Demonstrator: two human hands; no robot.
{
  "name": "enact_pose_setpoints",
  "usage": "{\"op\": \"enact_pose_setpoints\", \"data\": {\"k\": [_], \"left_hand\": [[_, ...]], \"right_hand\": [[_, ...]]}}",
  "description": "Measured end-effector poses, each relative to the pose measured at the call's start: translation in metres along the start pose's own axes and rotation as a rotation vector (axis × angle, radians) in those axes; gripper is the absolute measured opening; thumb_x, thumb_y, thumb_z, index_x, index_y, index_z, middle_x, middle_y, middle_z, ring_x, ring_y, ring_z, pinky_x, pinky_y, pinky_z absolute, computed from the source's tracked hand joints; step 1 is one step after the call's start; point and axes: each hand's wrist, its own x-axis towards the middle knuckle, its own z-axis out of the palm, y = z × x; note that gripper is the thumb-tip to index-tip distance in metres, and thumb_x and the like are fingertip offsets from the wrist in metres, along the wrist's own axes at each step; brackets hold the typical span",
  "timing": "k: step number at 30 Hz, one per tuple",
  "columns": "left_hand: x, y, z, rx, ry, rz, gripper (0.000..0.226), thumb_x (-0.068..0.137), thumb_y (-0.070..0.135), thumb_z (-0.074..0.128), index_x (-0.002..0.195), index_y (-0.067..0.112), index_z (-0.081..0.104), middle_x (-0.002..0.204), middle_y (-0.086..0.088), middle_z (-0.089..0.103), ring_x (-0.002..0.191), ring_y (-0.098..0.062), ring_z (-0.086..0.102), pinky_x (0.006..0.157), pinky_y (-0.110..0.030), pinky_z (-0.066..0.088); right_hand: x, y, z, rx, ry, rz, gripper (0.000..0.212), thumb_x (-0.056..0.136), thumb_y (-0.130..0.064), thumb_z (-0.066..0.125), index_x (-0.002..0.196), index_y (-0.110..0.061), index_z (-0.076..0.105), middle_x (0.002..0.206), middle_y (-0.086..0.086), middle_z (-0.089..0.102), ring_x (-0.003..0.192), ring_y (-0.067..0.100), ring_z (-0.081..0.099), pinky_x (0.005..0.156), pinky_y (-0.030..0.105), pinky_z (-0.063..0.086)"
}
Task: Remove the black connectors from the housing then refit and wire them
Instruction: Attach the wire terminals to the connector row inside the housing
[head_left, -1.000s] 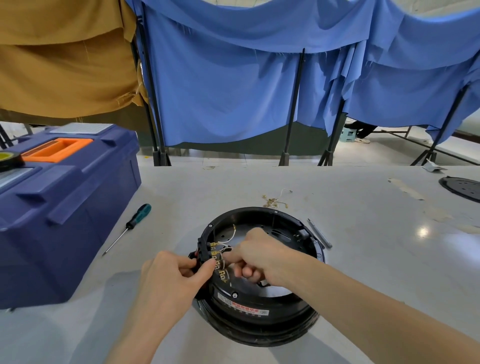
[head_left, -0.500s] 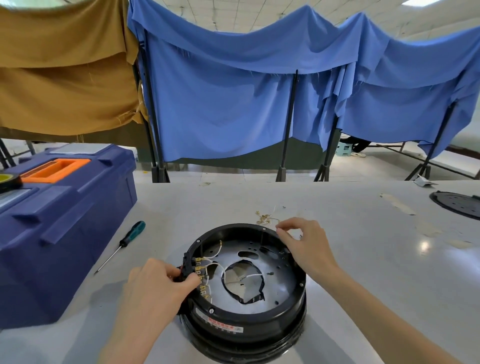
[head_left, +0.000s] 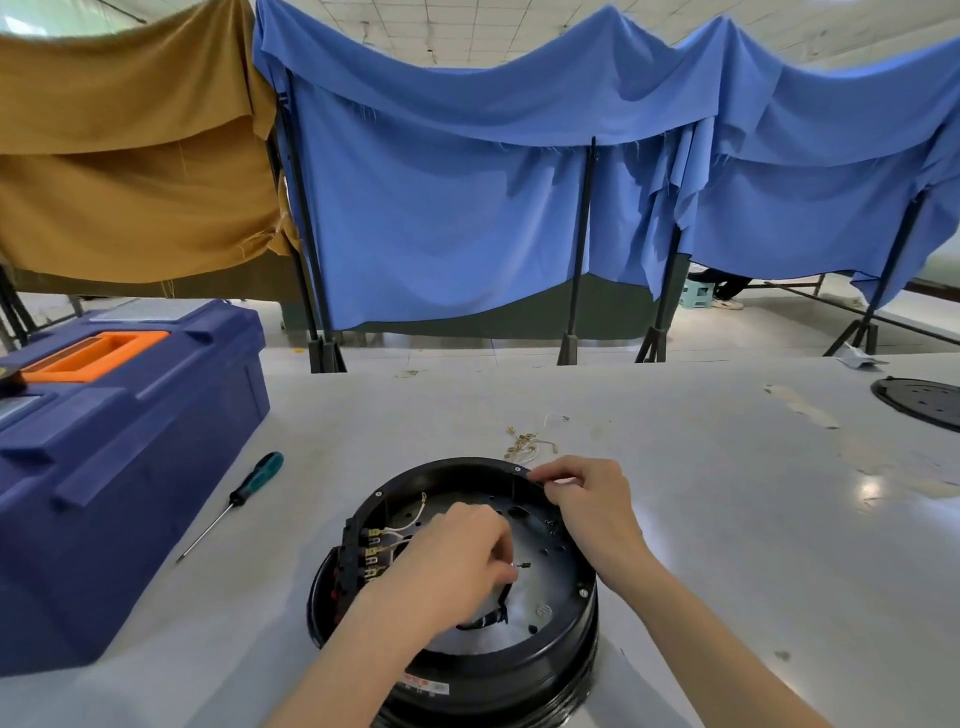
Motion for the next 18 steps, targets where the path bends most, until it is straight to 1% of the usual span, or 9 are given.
{"op": "enact_pose_setpoints", "data": {"k": [2, 4, 5, 6, 8, 10, 12, 14, 18], "left_hand": [[0.006, -0.001, 0.0, -0.131, -0.054, -0.017, 0.009, 0.093, 0.021, 0.059, 0.087, 0.017, 0.063, 0.087, -0.005, 0.067, 0.078, -0.02, 0.065, 0.07, -0.029, 0.054], [0.008, 0.0, -0.002, -0.345, -0.076, -0.046, 0.011, 0.096, 0.014, 0.054, 0.088, 0.01, 0.06, 0.072, -0.006, 0.065, 0.056, -0.017, 0.062, 0.046, -0.016, 0.045], [0.009, 0.001, -0.004, -0.431, -0.069, -0.058, 0.011, 0.096, 0.013, 0.053, 0.089, 0.007, 0.059, 0.069, -0.006, 0.063, 0.049, -0.015, 0.058, 0.039, -0.014, 0.039], [0.01, 0.002, -0.006, -0.488, -0.052, -0.065, 0.011, 0.096, 0.012, 0.053, 0.09, 0.005, 0.06, 0.068, -0.007, 0.063, 0.044, -0.014, 0.055, 0.037, -0.012, 0.036], [0.013, 0.003, -0.006, -0.532, -0.016, -0.055, 0.011, 0.094, 0.011, 0.056, 0.09, 0.004, 0.063, 0.069, -0.008, 0.065, 0.04, -0.012, 0.05, 0.04, -0.013, 0.036], [0.014, 0.002, -0.003, -0.549, 0.006, -0.047, 0.011, 0.093, 0.01, 0.058, 0.086, 0.006, 0.066, 0.068, -0.01, 0.067, 0.039, -0.011, 0.046, 0.042, -0.013, 0.036], [0.012, -0.001, 0.002, -0.577, 0.019, -0.055, 0.011, 0.092, 0.01, 0.059, 0.086, 0.006, 0.068, 0.07, -0.012, 0.069, 0.038, -0.01, 0.045, 0.046, -0.016, 0.04], [0.009, -0.005, 0.006, -0.61, 0.034, -0.058, 0.01, 0.091, 0.011, 0.061, 0.088, 0.006, 0.069, 0.07, -0.011, 0.071, 0.038, -0.011, 0.046, 0.05, -0.019, 0.044], [0.005, -0.008, 0.008, -0.664, 0.065, -0.028, 0.008, 0.09, 0.013, 0.064, 0.084, 0.011, 0.069, 0.069, -0.007, 0.071, 0.039, -0.013, 0.047, 0.051, -0.019, 0.044]], "right_hand": [[0.005, -0.003, -0.002, -0.037, 0.008, -0.016, 0.04, 0.076, 0.008, 0.049, 0.071, -0.02, 0.077, 0.07, -0.012, 0.07, 0.073, 0.003, 0.063, 0.059, 0.007, 0.041], [0.01, -0.007, -0.004, -0.068, -0.012, -0.036, 0.04, 0.073, 0.009, 0.049, 0.066, -0.019, 0.077, 0.065, -0.013, 0.069, 0.068, 0.0, 0.063, 0.06, 0.008, 0.042], [0.011, -0.008, -0.005, -0.068, -0.03, -0.042, 0.04, 0.071, 0.01, 0.049, 0.064, -0.019, 0.077, 0.06, -0.014, 0.068, 0.064, -0.003, 0.062, 0.058, 0.008, 0.041], [0.012, -0.009, -0.006, -0.055, -0.052, -0.045, 0.041, 0.071, 0.011, 0.049, 0.061, -0.019, 0.076, 0.055, -0.016, 0.066, 0.058, -0.005, 0.06, 0.055, 0.007, 0.04], [0.013, -0.01, -0.008, -0.033, -0.108, -0.047, 0.04, 0.07, 0.011, 0.048, 0.057, -0.017, 0.073, 0.046, -0.017, 0.06, 0.048, -0.006, 0.055, 0.049, 0.007, 0.038], [0.015, -0.01, -0.01, -0.025, -0.178, -0.035, 0.038, 0.07, 0.011, 0.048, 0.056, -0.016, 0.071, 0.043, -0.016, 0.058, 0.045, -0.004, 0.052, 0.049, 0.013, 0.041], [0.018, -0.011, -0.013, -0.023, -0.244, -0.022, 0.037, 0.071, 0.01, 0.049, 0.058, -0.015, 0.072, 0.048, -0.01, 0.06, 0.049, 0.003, 0.055, 0.052, 0.021, 0.048], [0.02, -0.011, -0.015, -0.016, -0.288, -0.018, 0.032, 0.073, 0.009, 0.052, 0.062, -0.013, 0.073, 0.054, -0.004, 0.064, 0.055, 0.011, 0.058, 0.056, 0.025, 0.053], [0.02, -0.007, -0.014, 0.004, -0.305, -0.029, 0.026, 0.078, 0.004, 0.057, 0.067, -0.014, 0.072, 0.066, -0.004, 0.067, 0.064, 0.016, 0.058, 0.066, 0.031, 0.053]]}}
